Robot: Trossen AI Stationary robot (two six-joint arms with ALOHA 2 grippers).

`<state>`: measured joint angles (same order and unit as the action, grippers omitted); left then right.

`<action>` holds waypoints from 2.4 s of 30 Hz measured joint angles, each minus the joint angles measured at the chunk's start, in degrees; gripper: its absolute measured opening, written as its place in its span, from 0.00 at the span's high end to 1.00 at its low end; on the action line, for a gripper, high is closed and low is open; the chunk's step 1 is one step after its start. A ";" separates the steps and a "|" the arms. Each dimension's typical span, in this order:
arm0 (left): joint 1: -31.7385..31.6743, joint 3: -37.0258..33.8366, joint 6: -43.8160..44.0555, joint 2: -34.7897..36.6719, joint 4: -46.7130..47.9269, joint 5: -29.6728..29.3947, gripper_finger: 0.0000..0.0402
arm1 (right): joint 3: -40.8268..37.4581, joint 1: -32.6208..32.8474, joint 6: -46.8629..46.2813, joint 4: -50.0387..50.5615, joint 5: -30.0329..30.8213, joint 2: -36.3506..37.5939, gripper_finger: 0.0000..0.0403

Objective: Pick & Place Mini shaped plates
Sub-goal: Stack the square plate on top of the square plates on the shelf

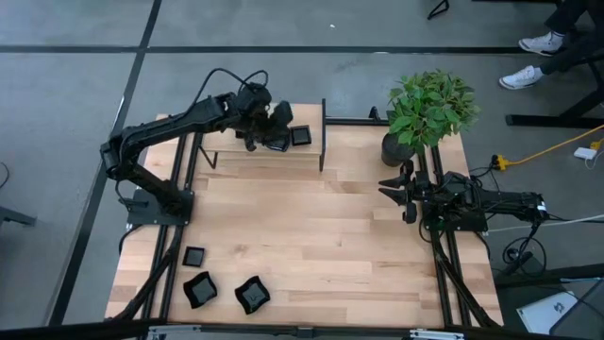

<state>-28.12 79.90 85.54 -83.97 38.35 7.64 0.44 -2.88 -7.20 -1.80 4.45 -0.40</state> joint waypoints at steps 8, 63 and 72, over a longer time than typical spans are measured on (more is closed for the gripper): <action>6.14 0.00 -12.39 0.12 0.82 -0.93 0.69 | 0.01 0.01 0.00 0.00 0.00 0.00 0.74; 48.87 -0.02 50.48 -13.81 28.06 13.51 0.69 | 0.00 0.00 0.00 0.00 0.00 0.00 0.74; 54.01 -0.02 50.53 -13.80 44.95 14.20 0.69 | 0.01 0.01 0.00 0.00 0.00 0.00 0.74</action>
<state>25.89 79.88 136.07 -97.77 83.30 21.84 0.45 -2.87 -7.20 -1.80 4.45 -0.40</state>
